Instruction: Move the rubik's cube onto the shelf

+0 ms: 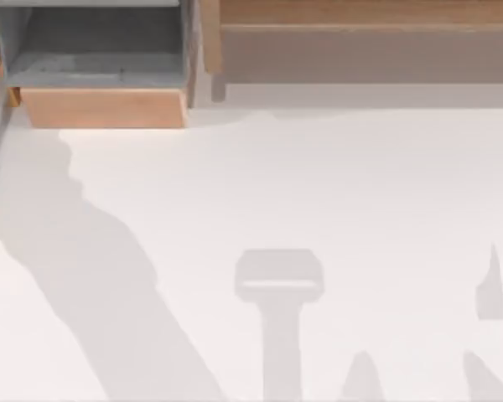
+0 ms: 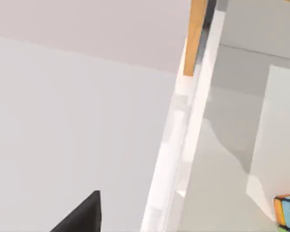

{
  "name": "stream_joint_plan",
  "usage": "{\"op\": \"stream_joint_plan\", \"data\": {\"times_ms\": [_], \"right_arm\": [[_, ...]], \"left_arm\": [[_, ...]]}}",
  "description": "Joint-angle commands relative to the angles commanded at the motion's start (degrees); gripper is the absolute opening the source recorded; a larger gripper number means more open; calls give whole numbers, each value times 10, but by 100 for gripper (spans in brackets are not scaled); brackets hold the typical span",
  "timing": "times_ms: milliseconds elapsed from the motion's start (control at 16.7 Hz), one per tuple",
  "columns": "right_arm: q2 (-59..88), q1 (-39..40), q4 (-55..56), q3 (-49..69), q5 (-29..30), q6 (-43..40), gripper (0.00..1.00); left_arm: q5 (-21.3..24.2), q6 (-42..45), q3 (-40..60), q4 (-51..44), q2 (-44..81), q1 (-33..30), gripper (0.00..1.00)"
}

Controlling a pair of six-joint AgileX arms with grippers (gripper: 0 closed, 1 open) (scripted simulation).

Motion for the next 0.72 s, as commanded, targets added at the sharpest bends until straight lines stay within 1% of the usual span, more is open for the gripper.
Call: {"op": "stream_joint_plan", "data": {"times_ms": [180,360,540,720], "right_arm": [[0,0,0,0,0,0,100],[0,0,0,0,0,0,100],[0,0,0,0,0,0,100],[0,0,0,0,0,0,100]], "left_arm": [[-22,-75,73,-126,43,-44,100],[-38,-127,122,-214,81,-73,100],[-45,-151,142,-254,102,-85,100],[-45,-151,142,-254,103,-85,100]]}}
